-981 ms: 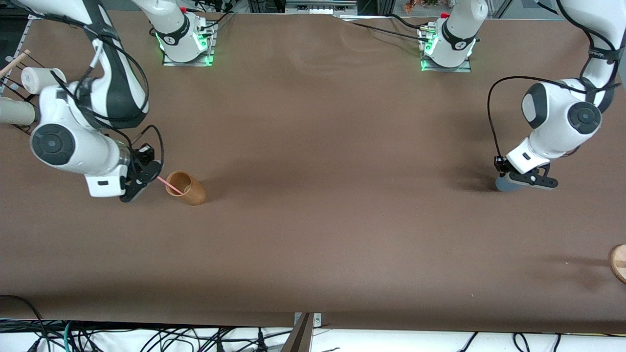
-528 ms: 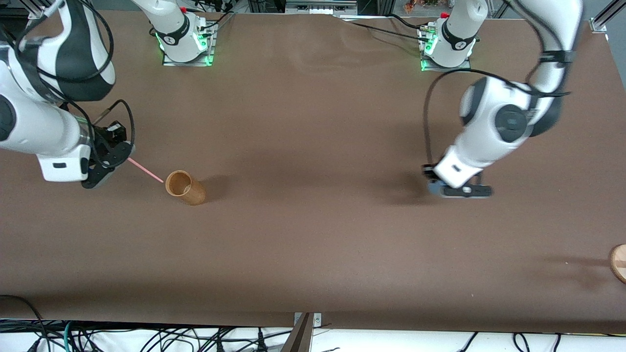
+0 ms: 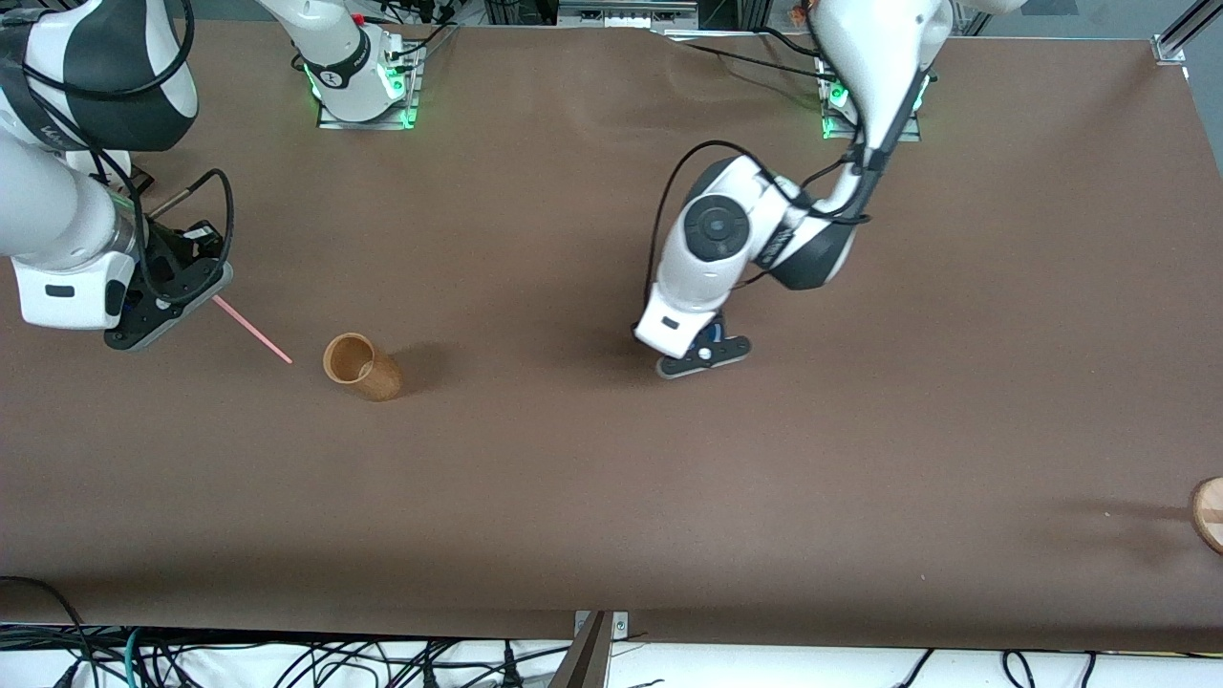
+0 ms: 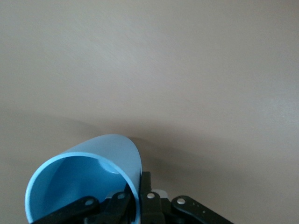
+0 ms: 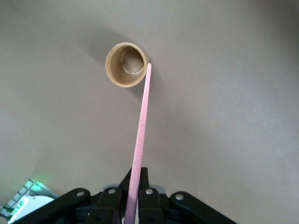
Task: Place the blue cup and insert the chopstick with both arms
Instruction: 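Pull the chopstick from the tan cup while the left gripper carries the blue cup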
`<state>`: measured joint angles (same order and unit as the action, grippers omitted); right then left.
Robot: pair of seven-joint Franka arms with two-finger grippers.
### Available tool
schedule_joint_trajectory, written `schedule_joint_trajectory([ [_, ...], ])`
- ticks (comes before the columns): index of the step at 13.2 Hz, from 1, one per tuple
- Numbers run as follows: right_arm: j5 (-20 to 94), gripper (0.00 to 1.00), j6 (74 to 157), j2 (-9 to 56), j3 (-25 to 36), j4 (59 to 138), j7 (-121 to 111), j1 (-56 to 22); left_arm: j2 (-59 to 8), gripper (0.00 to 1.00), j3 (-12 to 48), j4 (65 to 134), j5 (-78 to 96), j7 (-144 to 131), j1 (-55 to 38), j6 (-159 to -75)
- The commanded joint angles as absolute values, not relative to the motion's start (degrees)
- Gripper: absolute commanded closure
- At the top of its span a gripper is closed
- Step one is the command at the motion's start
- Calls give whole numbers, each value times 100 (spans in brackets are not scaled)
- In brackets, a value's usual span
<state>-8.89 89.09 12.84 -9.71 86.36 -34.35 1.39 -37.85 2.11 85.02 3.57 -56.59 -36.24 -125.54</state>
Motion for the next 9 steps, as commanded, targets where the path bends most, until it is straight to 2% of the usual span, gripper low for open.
schedule_joint_trajectory([
  [1, -914, 100, 9017, 1187, -1028, 8763, -3322, 193, -4367, 100, 79, 7692, 387, -6117, -3875, -12296],
  [4, -923, 100, 8974, 1204, -1063, 8798, -3113, 193, -5034, 100, 53, 6631, 45, -6143, -4121, -11516],
  [9, -879, 100, 8921, 1248, -1449, 8850, -2427, 193, -5291, 100, 53, 6469, 18, -6495, -4192, -11522],
])
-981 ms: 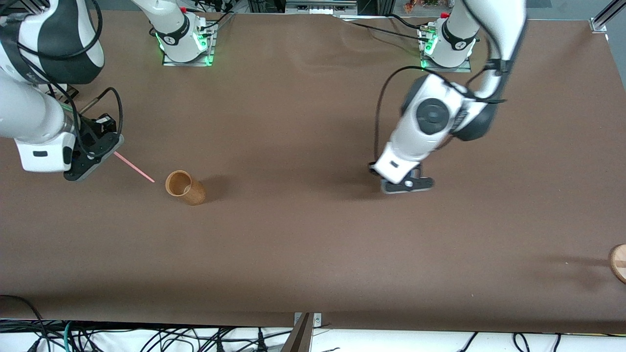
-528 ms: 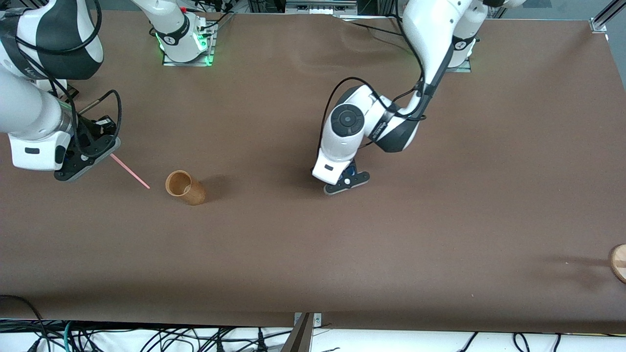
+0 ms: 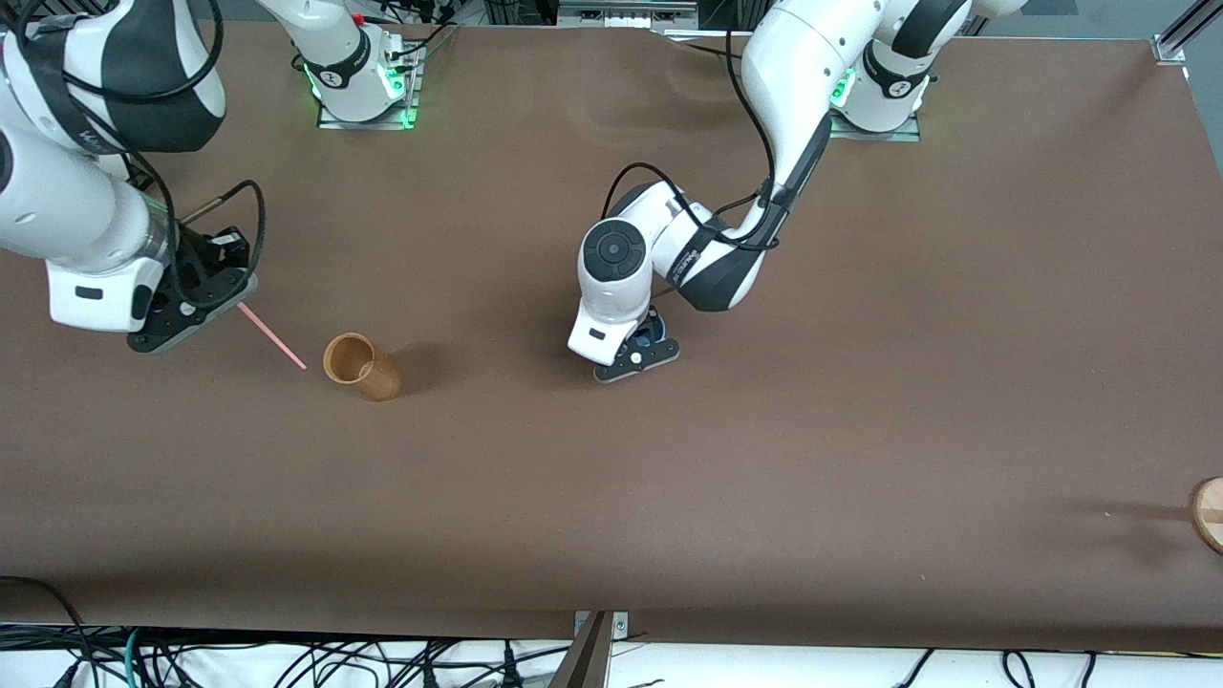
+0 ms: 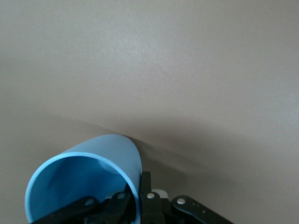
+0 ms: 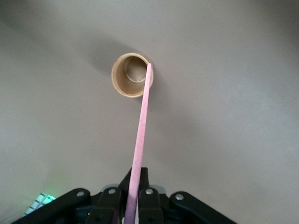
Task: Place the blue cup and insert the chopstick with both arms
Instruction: 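Set the blue cup down mid-table while the right gripper carries the chopstick over, then release the blue cup and withdraw the left gripper while the right gripper aligns the chopstick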
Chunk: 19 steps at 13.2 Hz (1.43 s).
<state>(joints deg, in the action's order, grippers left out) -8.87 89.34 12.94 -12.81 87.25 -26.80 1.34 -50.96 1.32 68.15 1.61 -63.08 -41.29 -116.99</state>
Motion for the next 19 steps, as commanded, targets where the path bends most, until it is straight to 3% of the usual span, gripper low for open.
schedule_joint_trajectory([
  [1, -835, 100, 8921, 1283, -1511, 8859, -2260, 193, -5291, 100, 44, 6486, 18, -6521, -4192, -11627],
  [2, -765, 100, 8938, 1292, -1607, 8859, -2050, 193, -5291, 98, 44, 6504, 26, -6521, -4192, -11680],
  [3, -686, 100, 8956, 1301, -1695, 8859, -1830, 193, -5282, 77, 53, 6504, 26, -6513, -4184, -11681],
  [4, -659, 100, 8939, 1336, -1835, 8859, -1567, 193, -5265, 25, 44, 6504, 26, -6504, -4175, -11681],
  [5, -650, 100, 8938, 1362, -1941, 8842, -1286, 193, -5221, 0, 44, 6487, 26, -6460, -4157, -11681],
  [7, -520, 100, 8982, 1441, -2187, 8824, -838, 193, -5064, 0, 61, 6451, 105, -6355, -4018, -11558],
  [12, -343, 100, 9026, 1590, -2663, 8798, 428, 89, -3905, 0, 44, 6477, 554, -4426, -3202, -9917],
  [16, -176, 100, 9324, 1844, -2681, 8667, 1737, -806, -2956, 0, 35, 6574, 431, -2237, -2103, -8904],
  [19, -105, 100, 9369, 2748, -2681, 7615, 3002, -1650, -2147, 0, 35, 6994, 404, -1304, -1313, -8649],
])
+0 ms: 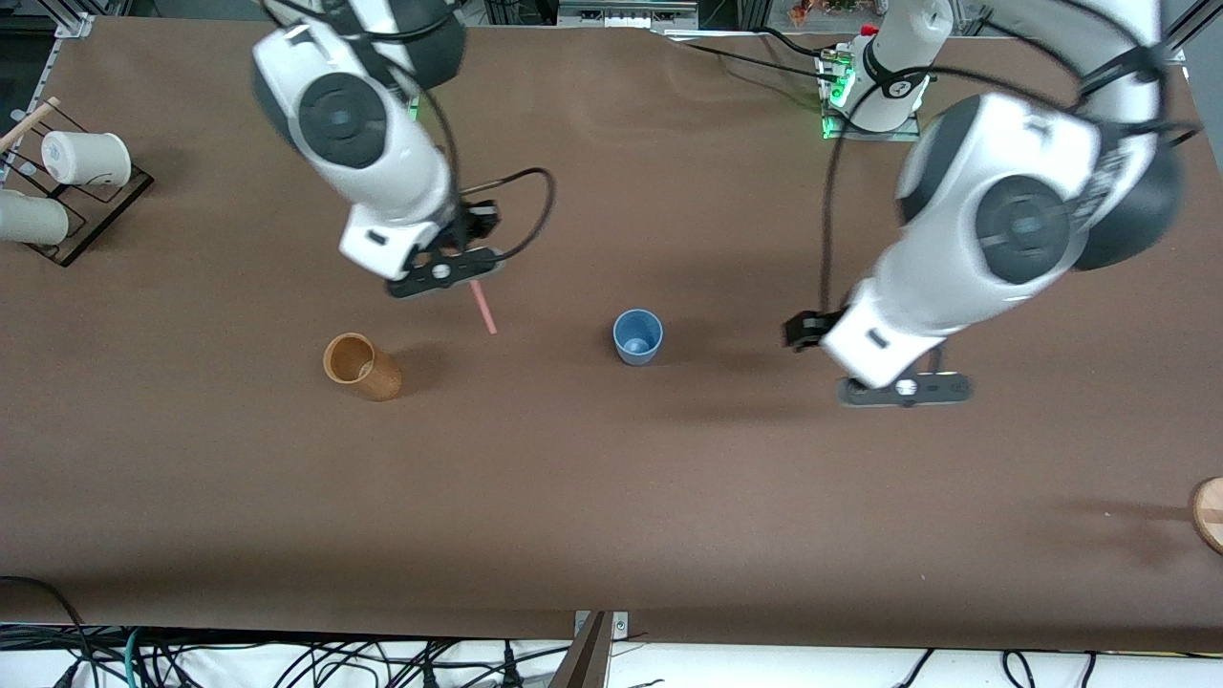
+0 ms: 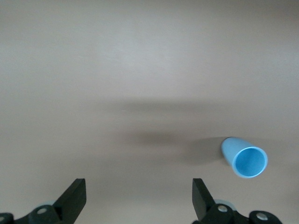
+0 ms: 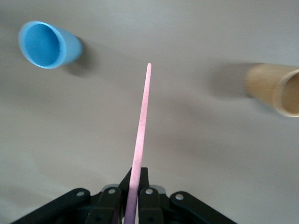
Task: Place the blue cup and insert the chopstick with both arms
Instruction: 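Release the blue cup and withdraw the left gripper while the right gripper aligns the chopstick, then lower the pink chopstick into the blue cup with the right gripper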
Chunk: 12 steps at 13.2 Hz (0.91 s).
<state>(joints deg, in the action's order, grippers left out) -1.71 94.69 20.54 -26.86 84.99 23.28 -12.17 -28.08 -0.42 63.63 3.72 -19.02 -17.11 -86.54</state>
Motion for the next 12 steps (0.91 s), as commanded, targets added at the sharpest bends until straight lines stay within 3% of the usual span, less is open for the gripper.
schedule_joint_trajectory([
  [1, -114, 100, 9465, 3012, -2672, 7342, 3432, -1948, -1884, 0, 26, 7188, 404, -944, -1005, -8640],
  [6, 280, 100, 10204, 3489, -2663, 7154, 4605, -2566, -1125, 0, -851, 7629, 404, 41, -651, -8194],
  [8, 343, 100, 10239, 3603, -2663, 7163, 4614, -2584, -977, 0, -853, 7716, 396, 211, -519, -7964],
  [10, 325, 100, 10318, 3700, -2654, 7163, 4632, -2654, -617, 0, -826, 8277, 457, 237, -536, -7919],
  [12, 308, 100, 10406, 3788, -2646, 7163, 4641, -2663, -606, 0, -782, 8279, 404, 272, -562, -7989],
])
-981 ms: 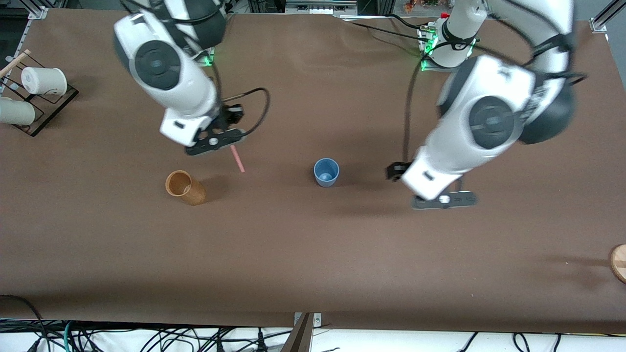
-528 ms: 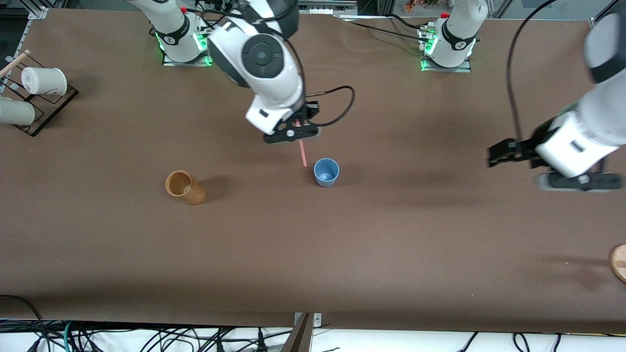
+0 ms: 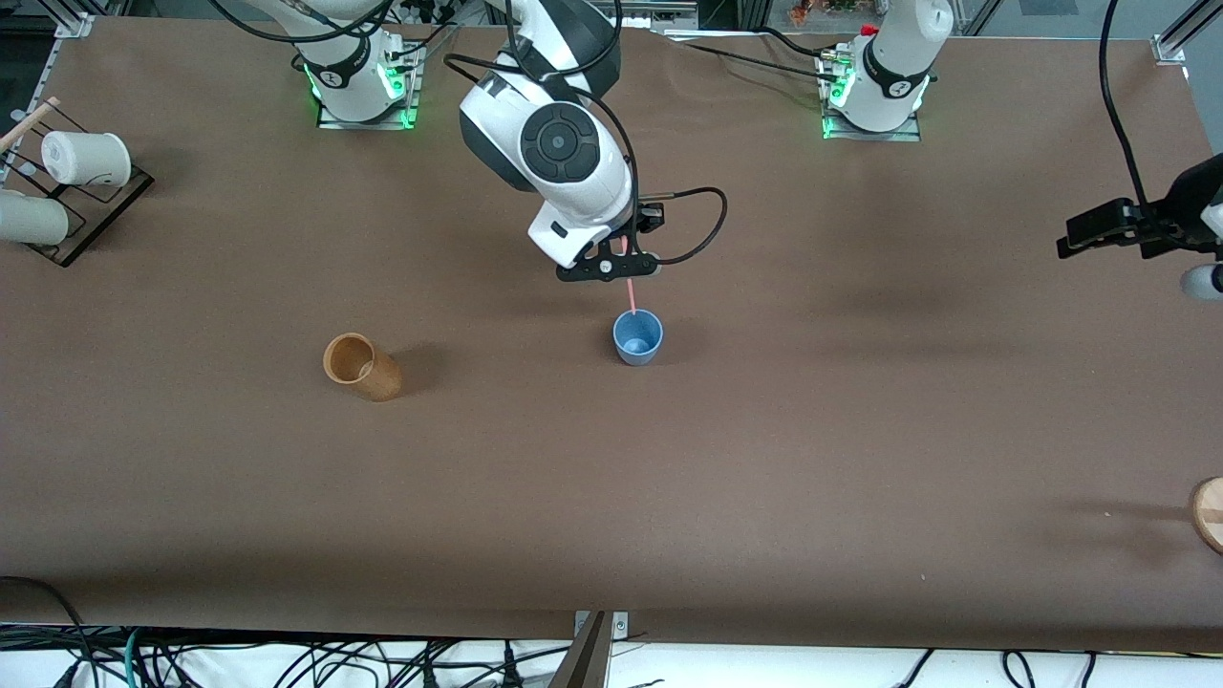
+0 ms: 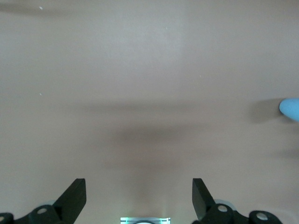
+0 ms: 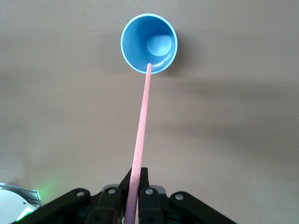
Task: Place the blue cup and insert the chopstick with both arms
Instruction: 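Lower the pink chopstick into the blue cup with the right gripper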
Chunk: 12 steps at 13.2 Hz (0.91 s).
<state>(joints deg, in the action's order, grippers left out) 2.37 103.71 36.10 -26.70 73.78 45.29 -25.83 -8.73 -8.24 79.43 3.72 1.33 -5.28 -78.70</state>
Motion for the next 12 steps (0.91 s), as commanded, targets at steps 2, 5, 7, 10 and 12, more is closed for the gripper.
schedule_joint_trajectory([
  [2, 264, 100, 10494, 3867, -2646, 7172, 4641, -2663, -606, 0, -660, 8323, 387, 281, -493, -8024],
  [5, 114, 98, 10818, 4025, -2523, 7207, 4562, -2654, -641, 0, -238, 8323, 186, 272, -176, -8077],
  [7, 53, 23, 11187, 4069, -2409, 7216, 4326, -2637, -668, 0, -229, 8288, 185, 272, -202, -8068],
  [10, -113, 0, 11084, 3886, -2215, 7198, 4316, -2515, -677, 0, -229, 8279, 193, 272, -220, -8068],
  [12, -114, 0, 10820, 3623, -2206, 7198, 4315, -2277, -686, 0, -229, 8279, 193, 272, -220, -8077],
])
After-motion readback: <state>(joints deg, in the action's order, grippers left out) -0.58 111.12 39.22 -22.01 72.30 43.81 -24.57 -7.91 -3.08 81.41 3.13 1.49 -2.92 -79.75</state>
